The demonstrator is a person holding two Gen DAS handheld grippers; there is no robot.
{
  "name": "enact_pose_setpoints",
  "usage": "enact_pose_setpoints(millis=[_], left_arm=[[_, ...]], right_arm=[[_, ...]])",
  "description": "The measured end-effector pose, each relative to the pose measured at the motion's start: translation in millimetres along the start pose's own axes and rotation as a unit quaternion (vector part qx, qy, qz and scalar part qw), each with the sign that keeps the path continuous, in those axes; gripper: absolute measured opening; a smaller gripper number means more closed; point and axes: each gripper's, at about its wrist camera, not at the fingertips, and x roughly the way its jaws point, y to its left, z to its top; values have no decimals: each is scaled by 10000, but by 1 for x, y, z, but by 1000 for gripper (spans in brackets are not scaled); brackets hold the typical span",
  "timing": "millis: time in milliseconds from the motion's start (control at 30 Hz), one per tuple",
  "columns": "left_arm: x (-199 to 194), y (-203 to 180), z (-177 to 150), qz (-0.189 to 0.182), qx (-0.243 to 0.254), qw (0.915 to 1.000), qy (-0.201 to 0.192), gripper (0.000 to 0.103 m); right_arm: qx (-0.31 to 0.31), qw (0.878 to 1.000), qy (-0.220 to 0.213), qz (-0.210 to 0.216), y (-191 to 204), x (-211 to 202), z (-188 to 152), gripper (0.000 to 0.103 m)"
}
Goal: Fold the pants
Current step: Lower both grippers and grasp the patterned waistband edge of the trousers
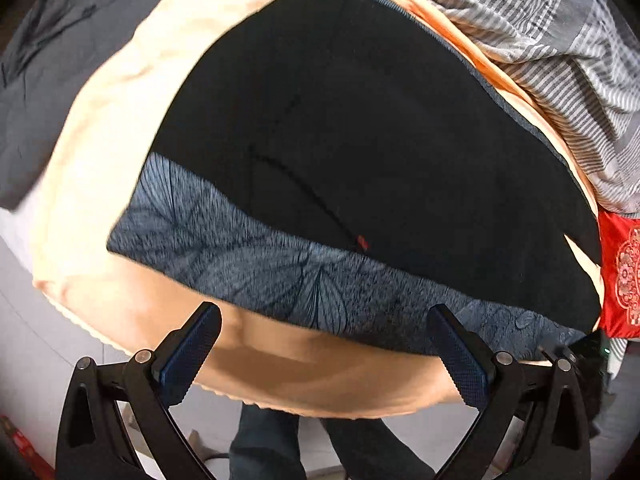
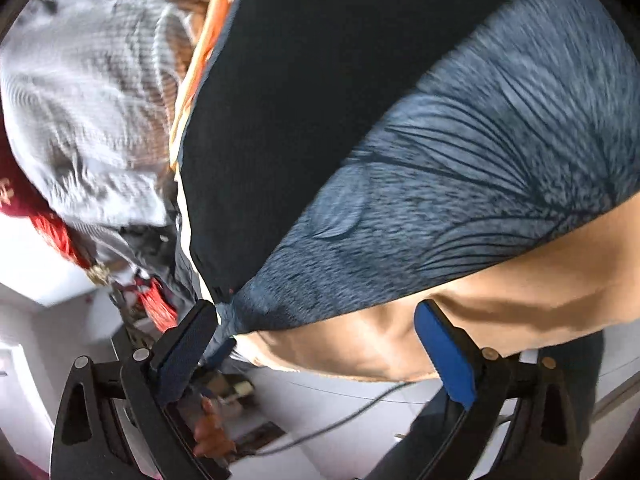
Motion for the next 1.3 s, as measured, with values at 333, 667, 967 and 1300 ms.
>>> enact_pose_setpoints(millis=[333, 667, 967, 1300], left_arm=[[-1, 5, -2, -192, 212, 9996, 71, 103], [5, 19, -3, -528, -381, 9976, 226, 103], [0, 31, 20, -1306, -1110, 9852, 2, 103], [9, 43, 42, -1281, -1409, 9817, 89, 26]], right_arm=[[-31, 9950, -264, 964, 14, 5, 12, 81], [271, 9940, 249, 1026, 24, 33, 23, 8], [118, 9898, 301, 1385, 58, 17, 27, 8], [-95, 9951, 337, 924, 67, 14, 25, 8]])
